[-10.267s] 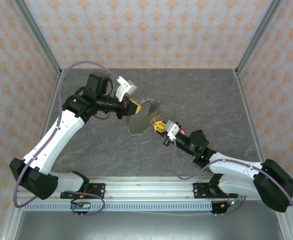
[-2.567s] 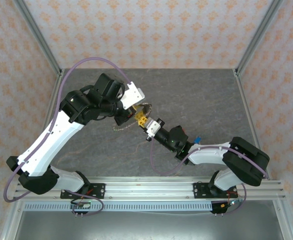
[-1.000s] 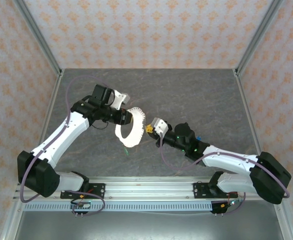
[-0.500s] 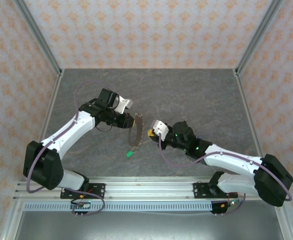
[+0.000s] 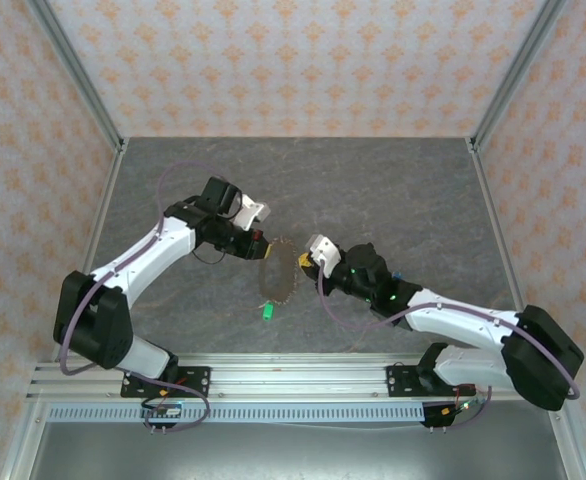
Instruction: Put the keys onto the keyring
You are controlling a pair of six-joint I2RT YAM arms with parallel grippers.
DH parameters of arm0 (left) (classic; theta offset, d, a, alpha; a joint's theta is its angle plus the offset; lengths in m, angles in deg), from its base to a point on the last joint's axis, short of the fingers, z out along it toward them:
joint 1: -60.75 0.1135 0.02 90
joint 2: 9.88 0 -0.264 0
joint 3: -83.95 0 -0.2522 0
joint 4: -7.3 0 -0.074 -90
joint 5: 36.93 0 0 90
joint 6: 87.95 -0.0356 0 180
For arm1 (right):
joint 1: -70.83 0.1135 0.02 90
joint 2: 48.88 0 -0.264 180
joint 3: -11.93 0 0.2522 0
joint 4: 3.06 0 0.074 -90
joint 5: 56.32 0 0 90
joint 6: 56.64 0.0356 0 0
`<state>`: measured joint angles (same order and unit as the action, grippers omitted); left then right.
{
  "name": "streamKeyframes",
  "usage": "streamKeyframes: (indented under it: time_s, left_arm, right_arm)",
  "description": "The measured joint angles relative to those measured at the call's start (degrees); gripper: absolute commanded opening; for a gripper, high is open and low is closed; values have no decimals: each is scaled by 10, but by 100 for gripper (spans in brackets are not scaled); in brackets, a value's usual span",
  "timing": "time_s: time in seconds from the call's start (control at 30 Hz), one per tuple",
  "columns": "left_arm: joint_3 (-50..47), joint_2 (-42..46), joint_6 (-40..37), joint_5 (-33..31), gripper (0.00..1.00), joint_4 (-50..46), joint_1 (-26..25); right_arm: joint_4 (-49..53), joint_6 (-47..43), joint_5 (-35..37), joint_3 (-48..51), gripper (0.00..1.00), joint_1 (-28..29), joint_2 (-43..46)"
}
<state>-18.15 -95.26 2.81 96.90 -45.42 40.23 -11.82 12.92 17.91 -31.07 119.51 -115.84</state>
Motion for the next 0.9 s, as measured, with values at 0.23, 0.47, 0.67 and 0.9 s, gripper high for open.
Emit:
streamKeyframes:
  time_s: [0.23, 0.47, 0.67, 0.9]
  left_arm:
    - [52, -21, -61, 9, 0, -70, -5]
    - [143, 2, -160, -31, 0, -167, -55]
    - [195, 25, -224, -60, 0, -227, -105]
    - [230, 48, -273, -68, 0, -263, -110]
  right_arm:
    - [-10, 67, -27, 0, 44, -53, -25]
    - [68, 61, -136, -40, 58, -110, 0]
    - [146, 8, -205, -110, 59, -117, 0]
    - [214, -38, -302, -154, 51, -119, -26]
